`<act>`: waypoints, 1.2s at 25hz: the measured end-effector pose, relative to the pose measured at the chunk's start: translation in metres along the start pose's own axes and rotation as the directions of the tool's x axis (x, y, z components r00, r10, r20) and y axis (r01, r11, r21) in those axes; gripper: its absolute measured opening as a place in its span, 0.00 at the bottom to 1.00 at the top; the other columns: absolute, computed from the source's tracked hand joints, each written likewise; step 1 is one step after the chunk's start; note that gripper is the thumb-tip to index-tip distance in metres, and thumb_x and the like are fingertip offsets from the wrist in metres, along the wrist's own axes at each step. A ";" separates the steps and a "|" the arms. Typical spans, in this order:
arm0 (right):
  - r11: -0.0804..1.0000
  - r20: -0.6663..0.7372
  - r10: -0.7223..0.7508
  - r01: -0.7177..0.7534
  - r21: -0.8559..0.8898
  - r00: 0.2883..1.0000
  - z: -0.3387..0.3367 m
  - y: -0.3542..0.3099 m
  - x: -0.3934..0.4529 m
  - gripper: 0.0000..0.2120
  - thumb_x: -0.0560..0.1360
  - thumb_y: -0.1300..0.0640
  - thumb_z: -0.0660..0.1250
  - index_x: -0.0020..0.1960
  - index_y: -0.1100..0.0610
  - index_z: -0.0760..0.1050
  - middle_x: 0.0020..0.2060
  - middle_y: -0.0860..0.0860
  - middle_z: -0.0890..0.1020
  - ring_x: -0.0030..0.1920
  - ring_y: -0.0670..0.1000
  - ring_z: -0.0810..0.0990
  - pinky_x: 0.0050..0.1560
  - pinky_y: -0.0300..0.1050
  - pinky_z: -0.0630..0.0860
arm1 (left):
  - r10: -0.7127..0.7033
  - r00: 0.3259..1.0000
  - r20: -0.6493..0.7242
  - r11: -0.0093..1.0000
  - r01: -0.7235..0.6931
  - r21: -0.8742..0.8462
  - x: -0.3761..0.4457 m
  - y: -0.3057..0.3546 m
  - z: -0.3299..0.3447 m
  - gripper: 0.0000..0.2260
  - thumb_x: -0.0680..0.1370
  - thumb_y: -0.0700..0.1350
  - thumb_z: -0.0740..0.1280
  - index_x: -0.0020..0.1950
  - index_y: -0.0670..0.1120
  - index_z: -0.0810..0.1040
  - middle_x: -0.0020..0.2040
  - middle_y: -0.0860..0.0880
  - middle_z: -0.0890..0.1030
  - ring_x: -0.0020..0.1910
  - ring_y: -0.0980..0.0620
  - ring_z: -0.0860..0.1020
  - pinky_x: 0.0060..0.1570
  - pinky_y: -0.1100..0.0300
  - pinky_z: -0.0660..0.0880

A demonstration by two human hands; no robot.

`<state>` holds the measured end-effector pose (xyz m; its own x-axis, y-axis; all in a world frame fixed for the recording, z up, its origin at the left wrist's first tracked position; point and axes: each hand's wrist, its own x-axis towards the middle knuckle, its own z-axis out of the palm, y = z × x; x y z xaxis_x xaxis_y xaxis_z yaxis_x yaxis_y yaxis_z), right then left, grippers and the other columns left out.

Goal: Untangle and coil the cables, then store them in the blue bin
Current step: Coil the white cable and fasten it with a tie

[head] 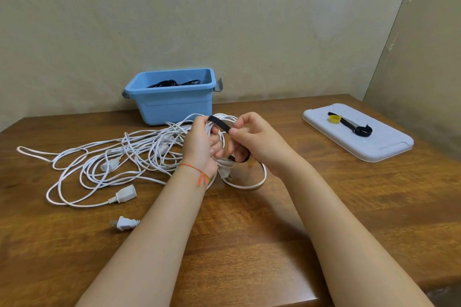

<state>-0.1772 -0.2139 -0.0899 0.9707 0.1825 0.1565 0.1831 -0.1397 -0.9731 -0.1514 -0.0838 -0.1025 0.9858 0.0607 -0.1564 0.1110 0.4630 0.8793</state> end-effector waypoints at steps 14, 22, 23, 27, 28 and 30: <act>0.754 -0.014 -0.118 0.081 -0.652 0.993 -0.012 0.000 0.001 0.08 0.73 0.54 0.74 0.52 0.51 0.81 0.45 0.45 0.77 0.44 0.43 0.75 0.42 0.38 0.70 | -0.016 0.994 -0.104 0.996 0.007 -0.085 0.003 0.006 -0.005 0.16 0.79 0.47 0.58 0.31 0.47 0.64 0.19 0.52 0.59 0.16 0.56 0.56 0.18 0.66 0.55; 0.925 -0.071 -0.056 0.025 -0.378 0.996 -0.001 0.003 0.002 0.08 0.76 0.60 0.71 0.55 0.55 0.79 0.45 0.49 0.84 0.24 0.51 0.77 0.24 0.42 0.74 | -0.005 0.999 0.043 1.000 0.005 -0.009 -0.001 0.004 0.000 0.17 0.80 0.47 0.57 0.31 0.46 0.67 0.21 0.51 0.59 0.17 0.55 0.56 0.20 0.64 0.56; 0.930 -0.047 -0.066 0.045 -0.364 0.997 0.001 0.003 0.001 0.10 0.77 0.61 0.69 0.58 0.54 0.79 0.49 0.47 0.84 0.23 0.51 0.76 0.24 0.43 0.73 | -0.006 0.998 0.066 1.000 0.005 0.011 -0.002 0.004 0.000 0.17 0.80 0.47 0.57 0.32 0.46 0.68 0.22 0.51 0.60 0.18 0.55 0.56 0.21 0.64 0.56; 0.942 0.030 -0.099 0.103 -0.320 0.995 0.001 -0.001 -0.003 0.21 0.78 0.68 0.58 0.65 0.52 0.77 0.54 0.45 0.82 0.22 0.49 0.75 0.27 0.49 0.75 | 0.013 0.999 0.031 0.993 -0.016 0.115 -0.002 0.003 0.000 0.13 0.80 0.49 0.59 0.40 0.44 0.73 0.33 0.46 0.69 0.20 0.54 0.58 0.21 0.63 0.59; 0.940 0.036 -0.099 0.105 -0.323 0.994 0.000 -0.002 -0.004 0.23 0.77 0.69 0.56 0.65 0.52 0.77 0.52 0.45 0.82 0.22 0.49 0.75 0.28 0.51 0.76 | 0.019 1.000 0.009 0.991 -0.020 0.129 -0.002 0.003 0.000 0.12 0.80 0.50 0.60 0.42 0.44 0.73 0.36 0.46 0.71 0.20 0.55 0.58 0.22 0.62 0.60; 0.956 0.018 -0.091 0.093 -0.280 0.996 0.001 -0.003 -0.004 0.22 0.77 0.70 0.54 0.64 0.53 0.75 0.54 0.47 0.82 0.22 0.50 0.74 0.26 0.49 0.75 | 0.020 1.000 -0.018 0.991 -0.018 0.132 -0.001 0.003 -0.001 0.11 0.79 0.50 0.61 0.43 0.44 0.73 0.37 0.48 0.73 0.21 0.55 0.59 0.22 0.63 0.60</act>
<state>-0.1818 -0.2128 -0.0879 0.9469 0.2120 0.2415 0.3085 -0.3886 -0.8682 -0.1516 -0.0818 -0.0998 0.9854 0.0859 -0.1467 0.1092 0.3416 0.9335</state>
